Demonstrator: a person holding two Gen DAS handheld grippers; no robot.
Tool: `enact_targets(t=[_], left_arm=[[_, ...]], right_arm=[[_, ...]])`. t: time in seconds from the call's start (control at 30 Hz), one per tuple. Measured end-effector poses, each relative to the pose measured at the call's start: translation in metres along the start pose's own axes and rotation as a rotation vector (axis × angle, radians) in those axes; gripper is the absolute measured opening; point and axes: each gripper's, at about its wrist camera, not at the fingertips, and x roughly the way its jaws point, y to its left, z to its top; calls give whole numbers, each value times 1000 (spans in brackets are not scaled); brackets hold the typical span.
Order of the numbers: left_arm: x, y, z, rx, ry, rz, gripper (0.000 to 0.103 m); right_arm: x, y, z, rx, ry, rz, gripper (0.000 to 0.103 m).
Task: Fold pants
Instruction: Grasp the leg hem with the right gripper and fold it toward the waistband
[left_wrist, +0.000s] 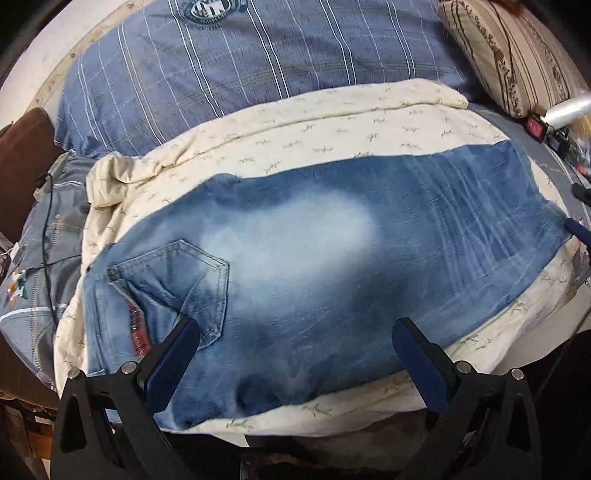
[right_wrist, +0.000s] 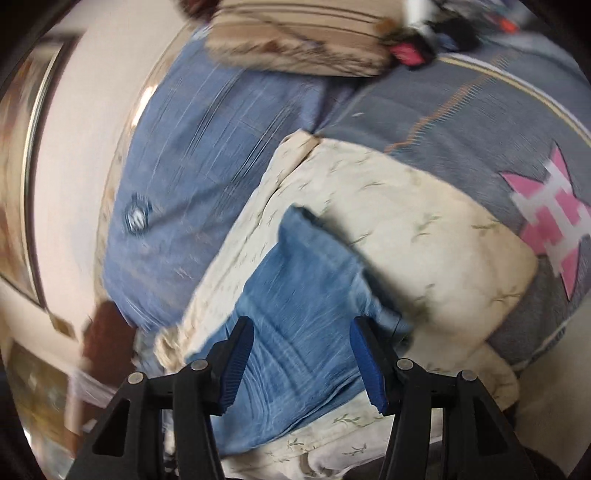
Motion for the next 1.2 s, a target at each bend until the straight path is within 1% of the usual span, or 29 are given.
enact_targets(t=[0.03,0.07,0.17,0.23,0.27,0.33,0.43,0.5,0.63,0.77,0.93,1.07,1.2], left_arm=[[8,1,0,5,12,14,103],[20,2,-1,6,45,39,103],[45,7,-7,1,126,35,103],[51,10,-11,-9,146,29,103],[50,12,-12,-23,145,17,103],[46,13,-9,-20,146,10,103],[34,14,-5,-20,111,10,103],[25,13,-2,-26,93,-13,103],[12,4,2,-1,66,-36,103],[4,-7,3,23,54,-63,103],[8,-4,4,16,68,-69,103],[11,3,6,-4,70,-65,103],[19,10,9,-11,76,-67,103]], right_arm=[[-3,-4,1,8,-4,1,58],[-5,-5,2,7,-5,-3,58],[-11,-7,2,-7,-3,5,58],[-15,-9,1,-12,5,19,58],[-16,-10,0,-10,10,19,58],[-18,-14,-2,4,19,20,58],[-17,-20,-6,35,40,38,58],[-13,-21,-7,51,58,15,58],[-6,-26,-10,75,80,-20,58],[7,-30,-9,121,113,-8,58],[20,-34,-11,151,141,-37,59],[24,-35,-13,186,151,-14,59],[29,-34,-13,185,130,-28,60]])
